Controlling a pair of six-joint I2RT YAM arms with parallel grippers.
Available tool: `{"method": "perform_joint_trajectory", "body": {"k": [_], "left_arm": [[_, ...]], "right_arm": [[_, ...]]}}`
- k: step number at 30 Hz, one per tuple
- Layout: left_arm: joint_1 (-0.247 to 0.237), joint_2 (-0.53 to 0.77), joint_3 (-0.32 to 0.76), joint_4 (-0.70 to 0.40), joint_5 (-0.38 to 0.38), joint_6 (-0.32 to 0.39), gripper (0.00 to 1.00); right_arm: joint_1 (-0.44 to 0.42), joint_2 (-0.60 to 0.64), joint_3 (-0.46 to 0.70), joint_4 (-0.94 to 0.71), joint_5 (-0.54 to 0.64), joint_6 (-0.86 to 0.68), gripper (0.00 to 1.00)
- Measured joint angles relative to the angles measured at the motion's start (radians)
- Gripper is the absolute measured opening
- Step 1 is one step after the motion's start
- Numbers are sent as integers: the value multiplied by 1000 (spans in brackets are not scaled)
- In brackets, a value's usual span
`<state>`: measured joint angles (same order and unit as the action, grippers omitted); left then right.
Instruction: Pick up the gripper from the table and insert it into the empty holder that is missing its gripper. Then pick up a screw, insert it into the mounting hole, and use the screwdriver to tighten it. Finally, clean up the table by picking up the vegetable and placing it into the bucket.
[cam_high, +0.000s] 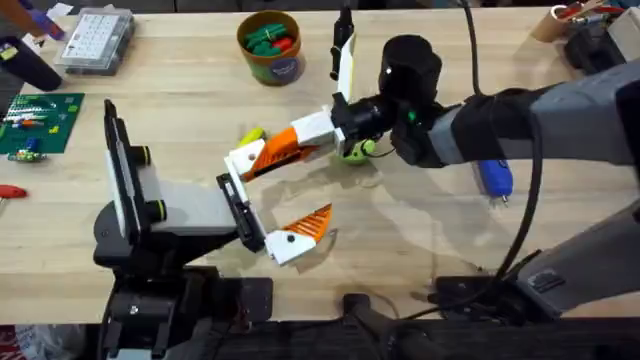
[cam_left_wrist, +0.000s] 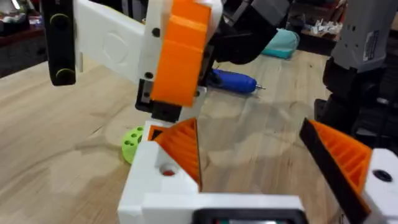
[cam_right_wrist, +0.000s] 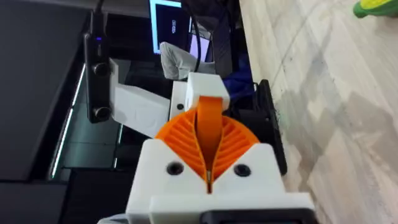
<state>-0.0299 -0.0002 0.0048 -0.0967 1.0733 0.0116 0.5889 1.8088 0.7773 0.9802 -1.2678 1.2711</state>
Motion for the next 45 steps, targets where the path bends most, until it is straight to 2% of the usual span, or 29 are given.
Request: {"method": "perform_joint_trajectory", "body": {"k": [5,7,9,13,14,15,38,45], "left_arm": [[0,0,0,0,0,0,986],[0,0,0,0,0,0,986],[-1,0,0,-2,4,-3,986],[-8,0,0,-5,34,-12,986],[-10,0,0,-7,40,-12,986],[-11,0,0,-8,46,-12,986],[-11,0,0,-10,60,-13,986],[-11,0,0,-10,60,-13,986]], "right_arm": [[0,0,0,0,0,0,8],[0,0,0,0,0,1,52],[5,0,1,2,2,3,272],[37,0,21,14,7,2,869],[42,0,24,15,7,0,955],[45,0,26,16,7,-1,984],[42,0,28,14,11,-4,997],[-3,0,28,14,11,-50,996]]}}
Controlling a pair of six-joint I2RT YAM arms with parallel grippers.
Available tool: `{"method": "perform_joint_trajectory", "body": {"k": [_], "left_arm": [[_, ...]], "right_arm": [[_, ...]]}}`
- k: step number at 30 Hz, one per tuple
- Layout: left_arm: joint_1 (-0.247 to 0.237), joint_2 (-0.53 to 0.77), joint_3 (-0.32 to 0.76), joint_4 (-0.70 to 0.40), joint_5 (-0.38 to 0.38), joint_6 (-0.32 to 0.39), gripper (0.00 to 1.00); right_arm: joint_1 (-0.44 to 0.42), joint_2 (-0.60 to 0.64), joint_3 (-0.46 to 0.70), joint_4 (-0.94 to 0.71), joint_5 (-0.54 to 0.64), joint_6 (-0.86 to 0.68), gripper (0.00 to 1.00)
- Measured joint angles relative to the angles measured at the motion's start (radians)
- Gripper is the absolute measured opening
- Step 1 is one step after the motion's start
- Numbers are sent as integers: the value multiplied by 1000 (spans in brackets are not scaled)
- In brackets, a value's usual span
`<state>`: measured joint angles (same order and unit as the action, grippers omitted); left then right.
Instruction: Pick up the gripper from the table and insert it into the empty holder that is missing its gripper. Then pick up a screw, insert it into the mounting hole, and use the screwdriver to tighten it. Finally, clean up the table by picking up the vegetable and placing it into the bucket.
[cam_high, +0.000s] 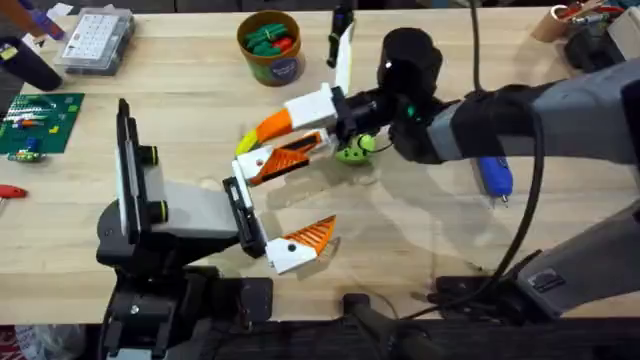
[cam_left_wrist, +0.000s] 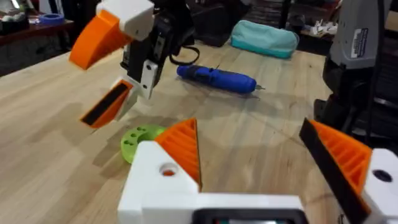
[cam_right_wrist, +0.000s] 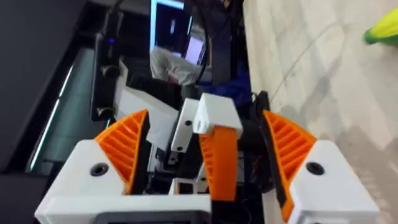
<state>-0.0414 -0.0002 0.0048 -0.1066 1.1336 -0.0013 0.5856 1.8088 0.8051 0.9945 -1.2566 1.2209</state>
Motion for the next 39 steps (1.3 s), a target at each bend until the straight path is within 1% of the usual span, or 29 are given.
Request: {"method": "perform_joint_trajectory", "body": {"k": [5,9,11,17,18,21,23,28,32,36,39], "left_arm": [[0,0,0,0,0,0,988],[0,0,0,0,0,-1,986],[0,0,0,0,0,-3,986],[0,0,0,0,0,-3,986],[0,0,0,0,0,-3,986],[0,0,0,0,0,-3,986],[0,0,0,0,0,-3,986],[0,0,0,0,1,-5,986],[0,0,0,-1,4,-6,986],[0,0,0,-1,5,-6,986],[0,0,0,-1,5,-6,986]], "right_arm": [[-64,0,0,-26,2,-23,997],[-108,0,3,-145,19,-86,997],[-128,0,3,-173,32,-127,997],[-197,0,7,-177,64,-220,997],[-234,0,16,-177,69,-243,997],[-256,0,30,-185,82,-266,997],[-258,-1,43,-228,104,-298,997],[-257,-2,85,-485,210,-435,997],[-257,-18,146,-743,299,-589,997],[-257,-103,249,-1126,421,-790,996],[-257,-191,354,-1394,526,-949,997]]}}
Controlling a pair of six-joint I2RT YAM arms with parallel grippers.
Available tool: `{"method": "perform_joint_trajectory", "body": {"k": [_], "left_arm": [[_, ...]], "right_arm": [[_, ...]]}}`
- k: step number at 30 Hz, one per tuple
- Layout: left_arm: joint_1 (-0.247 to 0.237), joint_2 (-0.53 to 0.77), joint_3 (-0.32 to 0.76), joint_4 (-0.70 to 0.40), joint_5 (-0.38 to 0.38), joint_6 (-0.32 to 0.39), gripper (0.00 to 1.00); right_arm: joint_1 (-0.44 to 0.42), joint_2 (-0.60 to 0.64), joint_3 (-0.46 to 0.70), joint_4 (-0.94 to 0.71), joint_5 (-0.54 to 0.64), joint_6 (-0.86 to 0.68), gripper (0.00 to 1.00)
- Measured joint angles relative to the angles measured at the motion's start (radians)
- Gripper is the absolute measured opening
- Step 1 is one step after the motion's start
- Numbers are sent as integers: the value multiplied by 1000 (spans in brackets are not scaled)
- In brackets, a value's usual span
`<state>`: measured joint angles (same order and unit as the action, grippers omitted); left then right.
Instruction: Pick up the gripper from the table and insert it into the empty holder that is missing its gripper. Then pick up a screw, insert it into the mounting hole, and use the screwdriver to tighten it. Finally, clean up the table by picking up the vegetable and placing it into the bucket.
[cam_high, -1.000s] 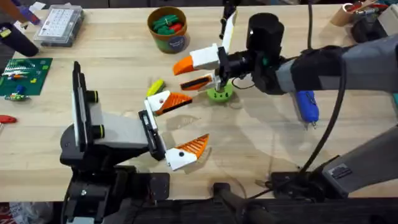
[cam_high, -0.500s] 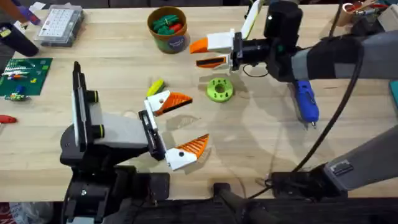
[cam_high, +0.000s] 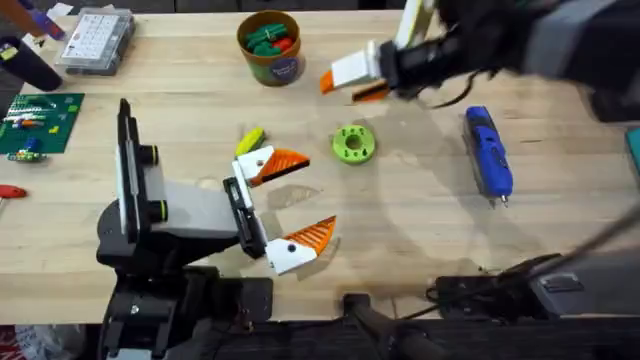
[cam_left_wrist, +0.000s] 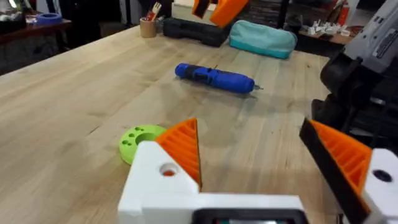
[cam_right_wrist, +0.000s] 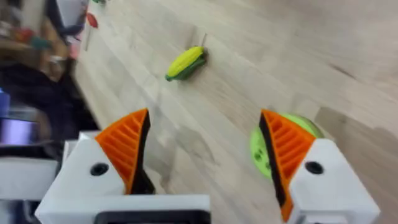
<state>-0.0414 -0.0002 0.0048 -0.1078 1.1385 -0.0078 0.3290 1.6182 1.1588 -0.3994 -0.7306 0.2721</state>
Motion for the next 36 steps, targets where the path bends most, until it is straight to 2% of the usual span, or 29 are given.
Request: {"method": "perform_joint_trajectory", "body": {"k": [4,8,15,22,25,29,36], "left_arm": [[0,0,0,0,2,0,986],[0,0,0,0,2,0,986],[0,0,0,0,2,0,986],[0,0,0,0,2,0,986],[0,0,0,0,2,0,986],[0,0,0,0,2,0,986],[0,0,0,0,2,0,986]], "right_arm": [[0,-113,127,-239,136,-165,998],[0,-201,197,-400,253,-263,998],[0,-305,208,-584,400,-341,998],[1,-362,210,-755,451,-399,997],[18,-362,209,-776,505,-400,997],[78,-362,209,-726,571,-381,998],[143,-365,139,-667,603,-341,998]]}}
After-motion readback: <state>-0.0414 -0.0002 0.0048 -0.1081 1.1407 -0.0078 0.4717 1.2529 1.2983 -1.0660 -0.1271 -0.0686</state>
